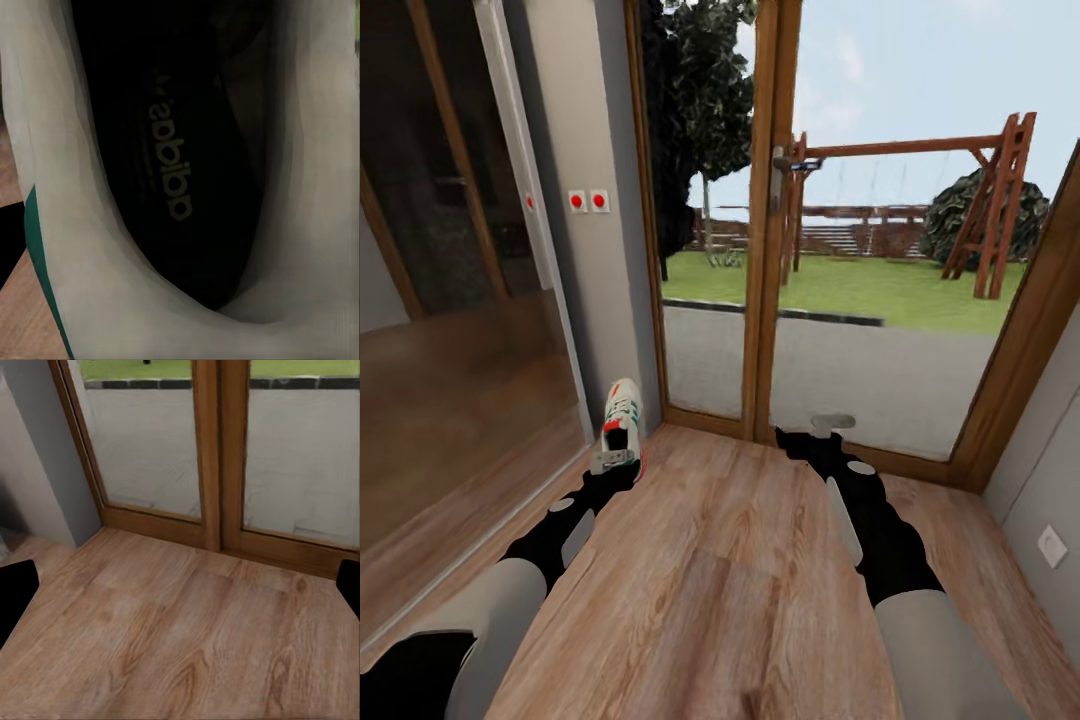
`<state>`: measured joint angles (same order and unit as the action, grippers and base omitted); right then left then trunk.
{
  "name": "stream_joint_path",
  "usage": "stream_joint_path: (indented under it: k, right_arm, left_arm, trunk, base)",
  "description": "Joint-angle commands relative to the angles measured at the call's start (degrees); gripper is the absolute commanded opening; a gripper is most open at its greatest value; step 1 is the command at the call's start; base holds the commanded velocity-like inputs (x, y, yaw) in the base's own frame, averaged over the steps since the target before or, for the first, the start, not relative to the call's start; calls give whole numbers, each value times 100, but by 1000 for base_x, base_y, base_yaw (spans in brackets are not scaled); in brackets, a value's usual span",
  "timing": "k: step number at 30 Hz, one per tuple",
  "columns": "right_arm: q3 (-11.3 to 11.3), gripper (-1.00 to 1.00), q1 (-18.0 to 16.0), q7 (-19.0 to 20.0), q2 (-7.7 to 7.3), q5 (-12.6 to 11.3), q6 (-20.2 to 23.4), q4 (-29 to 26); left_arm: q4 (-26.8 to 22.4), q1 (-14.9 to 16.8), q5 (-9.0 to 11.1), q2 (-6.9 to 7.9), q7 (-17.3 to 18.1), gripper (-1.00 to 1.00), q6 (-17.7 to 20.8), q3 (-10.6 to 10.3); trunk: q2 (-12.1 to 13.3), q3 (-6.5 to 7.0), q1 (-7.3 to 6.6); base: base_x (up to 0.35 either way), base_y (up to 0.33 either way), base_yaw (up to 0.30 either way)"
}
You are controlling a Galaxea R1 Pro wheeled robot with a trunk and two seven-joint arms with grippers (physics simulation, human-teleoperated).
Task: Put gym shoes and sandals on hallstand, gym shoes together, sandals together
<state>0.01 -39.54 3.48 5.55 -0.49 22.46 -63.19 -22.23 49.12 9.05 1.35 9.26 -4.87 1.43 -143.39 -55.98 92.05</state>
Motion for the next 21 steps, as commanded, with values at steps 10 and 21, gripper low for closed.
stream_joint_path:
  k: [10,21]
  right_arm:
    - [-6,100,-1,13,-1,-4,30,-9]
    - [-3,100,-1,13,0,-4,30,-9]
  left_arm:
    - [8,9,53,3,41,-100,-6,24]
    - [8,9,53,6,41,-100,-6,24]
  trunk:
    - [-3,-5,-5]
    - [-3,-5,-5]
  base:
    - [-100,-62,289]
    - [-1,-1,291]
